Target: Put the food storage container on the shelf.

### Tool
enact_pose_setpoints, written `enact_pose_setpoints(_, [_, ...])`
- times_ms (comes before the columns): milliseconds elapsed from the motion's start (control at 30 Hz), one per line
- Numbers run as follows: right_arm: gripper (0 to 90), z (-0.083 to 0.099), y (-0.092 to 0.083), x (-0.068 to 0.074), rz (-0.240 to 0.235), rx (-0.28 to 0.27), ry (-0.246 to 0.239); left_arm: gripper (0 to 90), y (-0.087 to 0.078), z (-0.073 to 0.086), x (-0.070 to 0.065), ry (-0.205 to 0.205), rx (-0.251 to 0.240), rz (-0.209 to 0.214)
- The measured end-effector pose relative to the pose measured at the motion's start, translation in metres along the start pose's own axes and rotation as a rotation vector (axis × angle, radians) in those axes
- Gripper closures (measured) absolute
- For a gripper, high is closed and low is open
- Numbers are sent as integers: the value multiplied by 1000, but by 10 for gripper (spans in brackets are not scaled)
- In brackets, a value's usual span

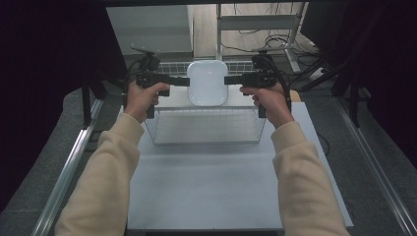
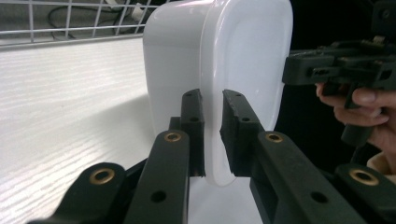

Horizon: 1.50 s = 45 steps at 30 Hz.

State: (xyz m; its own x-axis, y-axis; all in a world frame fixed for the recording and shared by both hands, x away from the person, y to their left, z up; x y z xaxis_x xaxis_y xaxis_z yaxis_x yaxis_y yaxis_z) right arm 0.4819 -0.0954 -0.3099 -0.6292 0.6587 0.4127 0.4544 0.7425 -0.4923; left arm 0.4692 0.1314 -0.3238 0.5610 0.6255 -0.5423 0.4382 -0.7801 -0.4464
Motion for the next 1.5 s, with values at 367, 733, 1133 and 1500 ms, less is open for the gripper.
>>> enact_pose_setpoints(367, [706, -13, 22, -15, 46, 35, 121, 737, 16, -13, 23, -149, -9, 37])
enact_pose_setpoints(733, [674, -15, 34, -35, 6, 21, 231, 690, 29, -15, 39, -209, -47, 50])
enact_pose_setpoints(1133, [422, -11, 21, -26, 71, -64, 82, 395, 15, -17, 21, -83, -147, -20])
enact_pose_setpoints(1500, [317, 25, -28, -7, 97, -73, -157, 330, -34, 19, -9, 120, -141, -127])
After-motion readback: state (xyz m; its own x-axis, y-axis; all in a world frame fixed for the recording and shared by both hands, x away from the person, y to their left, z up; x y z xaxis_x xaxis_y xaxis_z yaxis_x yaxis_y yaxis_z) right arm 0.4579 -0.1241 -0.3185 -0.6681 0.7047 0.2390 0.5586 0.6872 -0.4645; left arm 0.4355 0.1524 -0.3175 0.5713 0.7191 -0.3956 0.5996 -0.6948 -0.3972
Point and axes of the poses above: each handheld gripper's, and its own axes: y roughly forward along the jaws, z roughly out of its underside, x roughly to its left, the point moved 6 cm from there along y, roughly forward along the jaws
